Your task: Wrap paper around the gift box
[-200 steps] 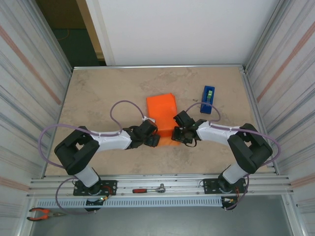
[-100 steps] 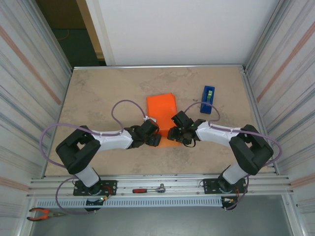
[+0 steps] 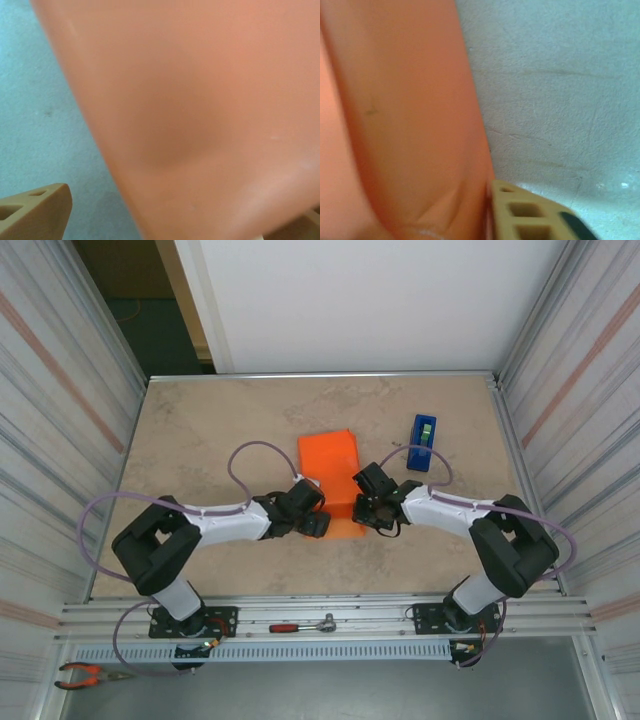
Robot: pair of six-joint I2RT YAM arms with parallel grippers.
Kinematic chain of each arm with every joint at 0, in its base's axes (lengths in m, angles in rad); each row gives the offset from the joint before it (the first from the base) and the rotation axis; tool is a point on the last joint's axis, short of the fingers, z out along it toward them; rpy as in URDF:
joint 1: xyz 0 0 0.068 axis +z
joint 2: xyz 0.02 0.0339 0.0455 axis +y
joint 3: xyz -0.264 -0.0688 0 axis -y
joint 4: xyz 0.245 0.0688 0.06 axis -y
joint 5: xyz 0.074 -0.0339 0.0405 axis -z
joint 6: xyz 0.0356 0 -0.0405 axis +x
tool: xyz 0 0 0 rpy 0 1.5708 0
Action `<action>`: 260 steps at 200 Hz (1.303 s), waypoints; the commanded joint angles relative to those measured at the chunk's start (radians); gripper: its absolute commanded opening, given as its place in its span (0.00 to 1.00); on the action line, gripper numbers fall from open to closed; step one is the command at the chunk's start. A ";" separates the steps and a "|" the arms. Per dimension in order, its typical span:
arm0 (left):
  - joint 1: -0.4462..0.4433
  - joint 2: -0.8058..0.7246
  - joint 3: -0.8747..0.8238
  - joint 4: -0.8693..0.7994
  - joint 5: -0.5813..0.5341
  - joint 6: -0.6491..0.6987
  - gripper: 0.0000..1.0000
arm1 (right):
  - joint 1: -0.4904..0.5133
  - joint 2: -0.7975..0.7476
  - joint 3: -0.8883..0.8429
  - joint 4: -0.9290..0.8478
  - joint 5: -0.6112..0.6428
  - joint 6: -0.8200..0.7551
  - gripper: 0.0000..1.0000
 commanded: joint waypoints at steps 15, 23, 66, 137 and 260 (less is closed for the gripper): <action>0.007 -0.075 0.026 -0.058 0.075 -0.132 0.90 | 0.006 0.009 0.007 0.015 -0.001 0.007 0.06; 0.010 -0.083 0.018 -0.055 0.069 -0.158 0.88 | 0.006 0.008 0.006 0.016 -0.002 0.005 0.05; 0.008 -0.092 -0.028 -0.026 0.024 -0.242 0.70 | 0.006 -0.002 -0.013 0.031 -0.012 0.000 0.03; -0.028 -0.035 -0.035 0.009 -0.056 -0.279 0.33 | 0.026 -0.012 -0.025 0.043 -0.027 -0.003 0.02; -0.090 0.050 0.046 -0.119 -0.205 -0.313 0.15 | 0.053 -0.031 -0.031 0.039 -0.022 0.019 0.20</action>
